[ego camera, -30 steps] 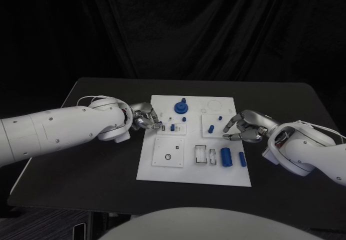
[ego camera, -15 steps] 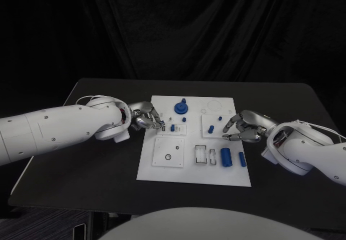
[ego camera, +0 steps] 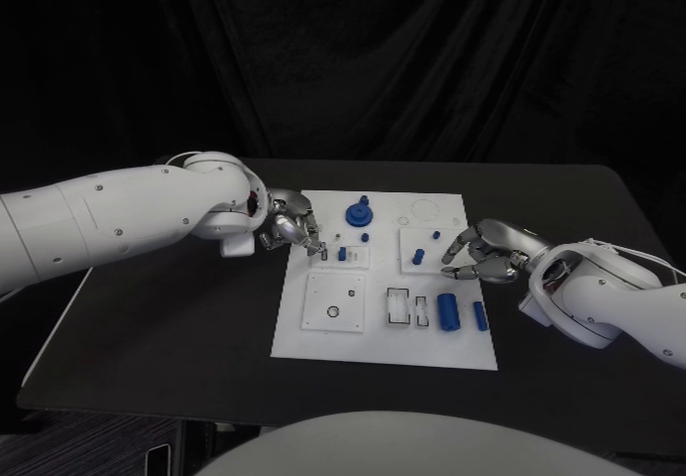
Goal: Assemble the parts on the task board
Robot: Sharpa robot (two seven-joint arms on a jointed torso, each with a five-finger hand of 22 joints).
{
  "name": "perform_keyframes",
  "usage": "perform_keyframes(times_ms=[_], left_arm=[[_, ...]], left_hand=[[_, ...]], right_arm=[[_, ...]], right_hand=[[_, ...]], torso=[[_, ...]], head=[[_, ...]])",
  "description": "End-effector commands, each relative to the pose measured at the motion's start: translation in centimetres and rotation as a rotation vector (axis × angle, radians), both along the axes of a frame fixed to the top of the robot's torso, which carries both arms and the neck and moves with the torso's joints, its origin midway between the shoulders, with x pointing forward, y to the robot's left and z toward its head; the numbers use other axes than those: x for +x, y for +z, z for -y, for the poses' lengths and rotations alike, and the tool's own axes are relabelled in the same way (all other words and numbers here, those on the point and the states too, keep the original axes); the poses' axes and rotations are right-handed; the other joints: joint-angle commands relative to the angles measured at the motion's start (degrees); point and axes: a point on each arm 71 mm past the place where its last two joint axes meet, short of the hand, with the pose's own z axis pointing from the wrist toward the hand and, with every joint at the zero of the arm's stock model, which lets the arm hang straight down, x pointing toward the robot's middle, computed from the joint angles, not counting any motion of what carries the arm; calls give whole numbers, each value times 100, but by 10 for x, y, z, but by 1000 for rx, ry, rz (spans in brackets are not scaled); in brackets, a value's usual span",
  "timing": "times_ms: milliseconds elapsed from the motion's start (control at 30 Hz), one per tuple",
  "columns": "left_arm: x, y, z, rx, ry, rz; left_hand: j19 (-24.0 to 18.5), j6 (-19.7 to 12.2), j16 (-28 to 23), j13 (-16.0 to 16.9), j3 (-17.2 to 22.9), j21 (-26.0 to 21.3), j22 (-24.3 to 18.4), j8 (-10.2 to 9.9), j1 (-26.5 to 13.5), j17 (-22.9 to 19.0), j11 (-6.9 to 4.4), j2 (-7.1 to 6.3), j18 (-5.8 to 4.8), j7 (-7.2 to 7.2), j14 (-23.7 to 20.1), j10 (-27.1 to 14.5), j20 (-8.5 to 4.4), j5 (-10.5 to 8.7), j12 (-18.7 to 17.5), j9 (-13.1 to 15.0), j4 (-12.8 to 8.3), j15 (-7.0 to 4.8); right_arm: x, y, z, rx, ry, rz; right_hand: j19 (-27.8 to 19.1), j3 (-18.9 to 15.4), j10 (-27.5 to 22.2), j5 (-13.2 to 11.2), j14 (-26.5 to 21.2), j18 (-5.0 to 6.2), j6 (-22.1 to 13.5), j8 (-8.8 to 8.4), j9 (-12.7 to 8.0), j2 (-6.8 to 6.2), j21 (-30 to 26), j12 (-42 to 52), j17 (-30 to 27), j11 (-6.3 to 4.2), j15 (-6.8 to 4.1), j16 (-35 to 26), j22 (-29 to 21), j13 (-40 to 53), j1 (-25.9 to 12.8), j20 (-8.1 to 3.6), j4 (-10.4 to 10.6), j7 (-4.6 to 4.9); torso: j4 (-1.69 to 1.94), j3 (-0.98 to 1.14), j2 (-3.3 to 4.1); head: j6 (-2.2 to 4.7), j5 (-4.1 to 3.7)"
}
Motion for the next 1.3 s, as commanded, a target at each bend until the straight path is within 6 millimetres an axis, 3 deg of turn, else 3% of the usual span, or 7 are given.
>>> perform_keyframes(times_ms=[33, 333, 533, 800, 867, 1167, 1300], left_arm=[[-1, 0, 2, 127, -48, -138], [25, 6, 16, 271, -48, -177], [40, 6, 24, 349, -28, -196], [54, 5, 30, 415, -14, -224], [57, 4, 32, 426, -12, -231], [60, -1, 39, 452, -22, -255], [60, -3, 42, 454, -27, -259]], left_hand=[[-5, -18, 15, 1495, 442, 0, 1093, 59, -58, 1506, -20, -5, 9, -48, 606, 595, -20, -35, 20, 53, -391, 0], [-76, -68, 15, 1495, 552, -91, 1063, 139, -193, 1506, -15, -91, 30, -49, 606, 595, -13, -106, 20, 150, -535, 7], [-138, -140, 15, 1495, 768, -171, 1036, 176, -209, 1506, 1, -148, 50, -21, 606, 595, -8, -113, 20, 239, -950, 6], [-147, -112, 15, 1495, 809, -193, 1024, 121, -348, 1506, 5, -171, 59, -17, 606, 595, -4, -218, 20, 224, -1114, 16], [-152, -101, 15, 1495, 811, -207, 1018, 89, -387, 1506, 6, -179, 63, -21, 606, 595, -4, -269, 20, 209, -1175, 14], [-169, -26, 15, 1495, 890, -248, 1004, 13, -521, 1506, -9, -246, 74, -32, 606, 595, -11, -340, 20, 200, -1466, 5], [-171, -13, 15, 1495, 917, -251, 1003, -2, -546, 1506, -9, -249, 75, -30, 606, 595, -13, -352, 20, 203, -1529, 4]], right_arm=[[0, 0, 0, -4, -11, 5], [0, -1, -2, -4, -9, 3], [0, -1, -4, -5, -4, -1], [0, -2, -7, -7, 3, -7], [0, -2, -8, -8, 4, -8], [0, -2, -9, -10, 7, -12], [0, -2, -10, -10, 7, -13]], right_hand=[[26, 22, 172, 19, 413, -3, 30, 37, -6, 245, -17, -53, 595, -161, -27, 2, 909, -183, 219, -17, -3, 0], [26, 22, 172, 19, 413, -3, 30, 37, -6, 245, -17, -53, 595, -161, -27, 2, 909, -183, 219, -17, -3, 0], [22, 28, 167, 23, 412, 0, 31, 38, -7, 246, -29, -56, 591, -161, -27, 0, 906, -192, 228, -18, -2, 0], [18, 31, 164, 24, 411, 2, 30, 38, -8, 248, -41, -58, 585, -161, -27, -3, 902, -197, 232, -18, -1, 0], [18, 31, 164, 24, 411, 2, 30, 38, -8, 248, -41, -58, 585, -161, -27, -3, 902, -197, 232, -18, -1, 0], [17, 35, 165, 26, 410, 3, 30, 38, -9, 251, -45, -58, 582, -161, -27, -5, 901, -195, 237, -19, 0, 0], [17, 35, 165, 26, 410, 3, 30, 38, -9, 251, -45, -58, 582, -161, -27, -5, 901, -195, 237, -19, 0, 0]], torso=[[2, -6, 7], [6, -2, 10], [-7, 1, 6], [-22, -12, 26], [-9, -15, 23], [-14, -15, 35], [-6, -25, 42]], head=[[0, -3], [0, -5], [0, 44], [0, 105], [0, 101], [0, 123], [0, 123]])
